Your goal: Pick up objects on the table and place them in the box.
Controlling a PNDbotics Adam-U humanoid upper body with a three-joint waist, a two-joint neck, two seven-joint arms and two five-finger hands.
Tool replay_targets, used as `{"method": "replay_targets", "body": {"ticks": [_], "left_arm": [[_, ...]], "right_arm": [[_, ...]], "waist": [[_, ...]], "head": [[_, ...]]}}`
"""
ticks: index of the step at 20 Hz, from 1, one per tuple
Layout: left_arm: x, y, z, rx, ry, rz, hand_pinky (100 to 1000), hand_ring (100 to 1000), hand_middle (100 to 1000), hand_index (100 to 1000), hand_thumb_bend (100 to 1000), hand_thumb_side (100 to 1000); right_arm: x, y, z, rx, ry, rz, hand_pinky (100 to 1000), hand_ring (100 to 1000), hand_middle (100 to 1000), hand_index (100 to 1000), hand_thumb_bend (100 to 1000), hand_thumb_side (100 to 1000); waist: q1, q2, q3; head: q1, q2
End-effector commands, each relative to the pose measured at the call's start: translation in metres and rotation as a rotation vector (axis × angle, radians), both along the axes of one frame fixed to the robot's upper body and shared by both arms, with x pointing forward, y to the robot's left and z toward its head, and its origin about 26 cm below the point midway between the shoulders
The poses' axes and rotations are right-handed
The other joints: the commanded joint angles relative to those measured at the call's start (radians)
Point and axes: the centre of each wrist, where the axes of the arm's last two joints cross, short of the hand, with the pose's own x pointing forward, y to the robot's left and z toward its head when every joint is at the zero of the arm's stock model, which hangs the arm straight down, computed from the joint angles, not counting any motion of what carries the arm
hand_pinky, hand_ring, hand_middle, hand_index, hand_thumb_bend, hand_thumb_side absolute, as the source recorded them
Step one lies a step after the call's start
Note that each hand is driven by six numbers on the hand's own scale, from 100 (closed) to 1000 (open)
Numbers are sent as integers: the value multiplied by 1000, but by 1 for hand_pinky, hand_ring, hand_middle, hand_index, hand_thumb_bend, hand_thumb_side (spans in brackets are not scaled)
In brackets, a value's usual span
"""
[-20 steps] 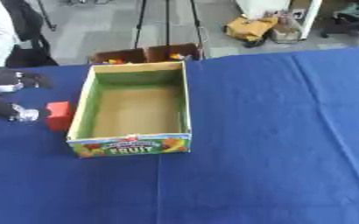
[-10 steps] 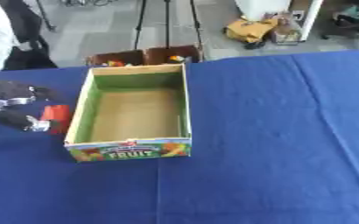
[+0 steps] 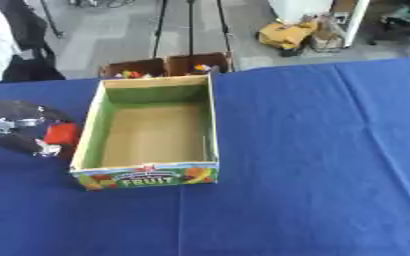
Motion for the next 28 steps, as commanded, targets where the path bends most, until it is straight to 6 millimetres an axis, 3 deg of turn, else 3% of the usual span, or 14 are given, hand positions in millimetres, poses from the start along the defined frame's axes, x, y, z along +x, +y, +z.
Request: {"method": "replay_targets", "body": {"ticks": [1,3,7,12,15,23,28], "left_arm": [[-2,6,14,16,-14,1,748,915,897,1000,303,948],[-1,7,12,14,1,3,706,874,863,1000,290,956],[-1,7,10,11,36,0,592,800,895,1000,265,952],[-1,7,10,-3,59,1,568,783,893,1000,232,905],[-1,7,9,-2,70,5,494,740,898,1000,224,884],[-1,9,4,-10,106,21,436,690,908,1000,104,719],[-1,8,4,-25,97,29,392,649,857,1000,100,642]], "right_arm": [[-4,0,9,-10,-29,5,685,817,619,796,366,1000],[-4,0,9,-6,-29,2,685,817,616,787,368,1000],[-4,0,8,-1,-27,-1,686,819,614,783,368,1000],[-4,0,7,6,-23,-7,688,820,611,776,368,1000],[-4,0,7,12,-25,-9,688,820,608,772,364,1000],[-4,-1,7,29,-27,-15,692,822,604,770,361,1000],[-4,-1,6,38,-25,-17,694,823,602,768,362,1000]], "waist": [[10,-1,-2],[9,0,-3],[8,2,-1],[7,5,-3],[6,8,-5],[3,14,-7],[2,16,-8]], "head": [[6,-16],[7,-19],[7,-20],[10,-23],[11,-25],[13,-29],[14,-32]]}}
